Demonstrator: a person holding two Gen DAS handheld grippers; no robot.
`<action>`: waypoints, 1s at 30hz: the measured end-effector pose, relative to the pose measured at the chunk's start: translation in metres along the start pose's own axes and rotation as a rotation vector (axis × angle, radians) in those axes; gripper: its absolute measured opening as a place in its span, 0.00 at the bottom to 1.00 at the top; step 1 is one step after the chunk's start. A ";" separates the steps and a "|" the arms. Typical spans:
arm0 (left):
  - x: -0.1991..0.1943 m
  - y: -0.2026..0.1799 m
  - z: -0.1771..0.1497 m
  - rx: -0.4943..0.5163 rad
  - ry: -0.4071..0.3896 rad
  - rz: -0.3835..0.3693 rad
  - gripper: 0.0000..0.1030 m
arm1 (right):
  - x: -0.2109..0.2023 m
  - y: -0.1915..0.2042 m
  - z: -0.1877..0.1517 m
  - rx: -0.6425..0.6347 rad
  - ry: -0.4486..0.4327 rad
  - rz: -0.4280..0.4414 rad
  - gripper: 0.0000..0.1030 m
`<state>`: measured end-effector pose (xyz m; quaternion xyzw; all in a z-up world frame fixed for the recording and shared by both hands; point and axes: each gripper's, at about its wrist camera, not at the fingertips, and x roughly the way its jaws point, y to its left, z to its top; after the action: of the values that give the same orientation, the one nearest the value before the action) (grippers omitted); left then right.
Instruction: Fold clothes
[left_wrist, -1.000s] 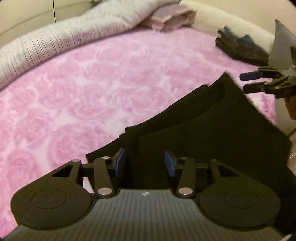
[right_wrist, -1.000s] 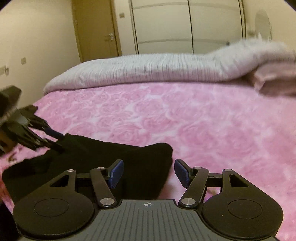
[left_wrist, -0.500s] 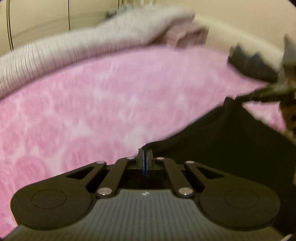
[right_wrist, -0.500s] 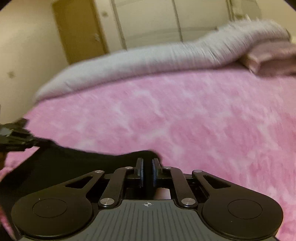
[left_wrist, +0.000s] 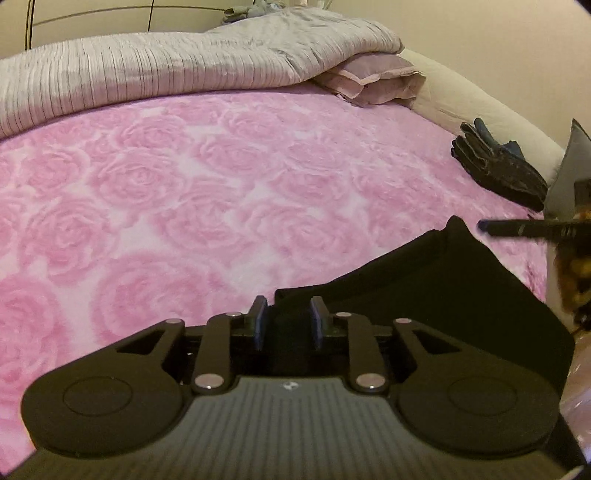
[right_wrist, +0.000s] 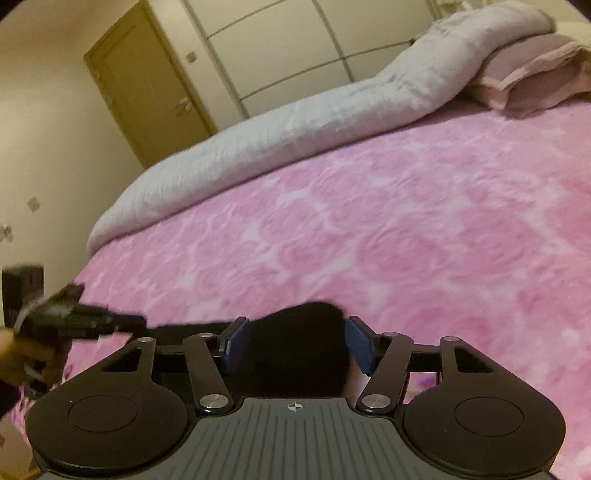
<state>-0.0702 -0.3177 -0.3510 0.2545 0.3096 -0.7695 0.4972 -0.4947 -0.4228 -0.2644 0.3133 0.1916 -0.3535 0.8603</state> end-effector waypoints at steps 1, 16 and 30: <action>0.004 -0.003 0.001 0.017 0.017 -0.003 0.19 | 0.006 0.004 -0.001 -0.012 0.015 0.002 0.59; 0.029 -0.012 -0.006 0.113 0.006 0.077 0.03 | 0.031 0.000 -0.013 -0.108 0.050 -0.063 0.20; -0.039 -0.055 -0.013 0.187 -0.035 0.066 0.06 | 0.010 0.089 -0.023 -0.456 0.129 -0.070 0.37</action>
<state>-0.1054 -0.2671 -0.3208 0.2964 0.2189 -0.7827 0.5016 -0.4254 -0.3624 -0.2510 0.1260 0.3317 -0.3097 0.8821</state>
